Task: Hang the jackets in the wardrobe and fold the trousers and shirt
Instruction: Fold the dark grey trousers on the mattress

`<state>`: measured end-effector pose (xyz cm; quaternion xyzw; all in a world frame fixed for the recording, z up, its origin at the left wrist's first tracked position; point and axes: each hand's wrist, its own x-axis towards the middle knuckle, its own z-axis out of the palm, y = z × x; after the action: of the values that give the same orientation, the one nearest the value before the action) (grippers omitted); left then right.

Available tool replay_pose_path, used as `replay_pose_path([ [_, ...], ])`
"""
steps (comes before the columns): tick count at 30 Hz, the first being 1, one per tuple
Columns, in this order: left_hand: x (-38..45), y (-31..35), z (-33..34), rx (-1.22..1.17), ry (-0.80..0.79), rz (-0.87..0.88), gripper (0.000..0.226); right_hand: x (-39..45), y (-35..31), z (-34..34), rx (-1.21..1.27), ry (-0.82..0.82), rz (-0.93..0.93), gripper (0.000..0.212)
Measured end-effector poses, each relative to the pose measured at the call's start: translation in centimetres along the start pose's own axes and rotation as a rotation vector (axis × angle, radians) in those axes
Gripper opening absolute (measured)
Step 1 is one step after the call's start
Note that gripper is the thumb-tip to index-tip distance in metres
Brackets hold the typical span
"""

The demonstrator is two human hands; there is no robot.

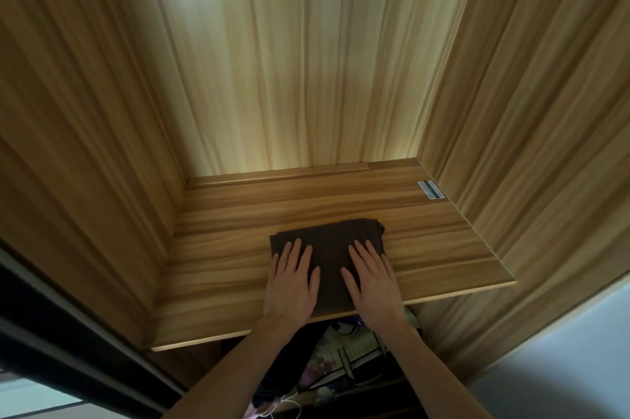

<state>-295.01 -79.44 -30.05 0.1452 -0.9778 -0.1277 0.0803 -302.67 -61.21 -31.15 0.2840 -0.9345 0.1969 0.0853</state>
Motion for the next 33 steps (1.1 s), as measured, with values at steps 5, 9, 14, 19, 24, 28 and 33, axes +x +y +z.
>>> replay_pose_path([
  [5, -0.2, 0.1, -0.8, -0.001, -0.050, 0.017, 0.063, 0.1, 0.2, -0.7, -0.015, -0.078, 0.001, 0.068],
  [9, -1.4, 0.4, -3.0, 0.032, -0.022, 0.022, 0.064, -0.2, -0.7, -3.4, 0.141, -0.064, 0.021, 0.062],
  [14, -5.1, 1.8, -6.9, 0.091, 0.137, 0.027, 0.064, -2.6, -1.9, -8.7, 0.126, 0.114, -0.056, 0.055],
  [19, -8.6, 3.9, -10.8, 0.101, 0.239, 0.097, 0.060, -5.9, -3.5, -13.1, 0.074, 0.191, -0.020, 0.057],
  [24, -10.7, 6.5, -14.1, 0.037, 0.308, 0.214, 0.060, -10.7, -4.5, -17.1, 0.037, 0.255, 0.046, 0.057],
  [28, -10.9, 8.5, -14.8, -0.031, 0.340, 0.349, 0.058, -15.1, -4.7, -20.1, -0.065, 0.296, 0.160, 0.061],
  [33, -11.7, 12.9, -15.2, -0.162, 0.229, 0.555, 0.059, -20.8, -6.1, -23.7, -0.203, 0.454, 0.394, 0.055],
])
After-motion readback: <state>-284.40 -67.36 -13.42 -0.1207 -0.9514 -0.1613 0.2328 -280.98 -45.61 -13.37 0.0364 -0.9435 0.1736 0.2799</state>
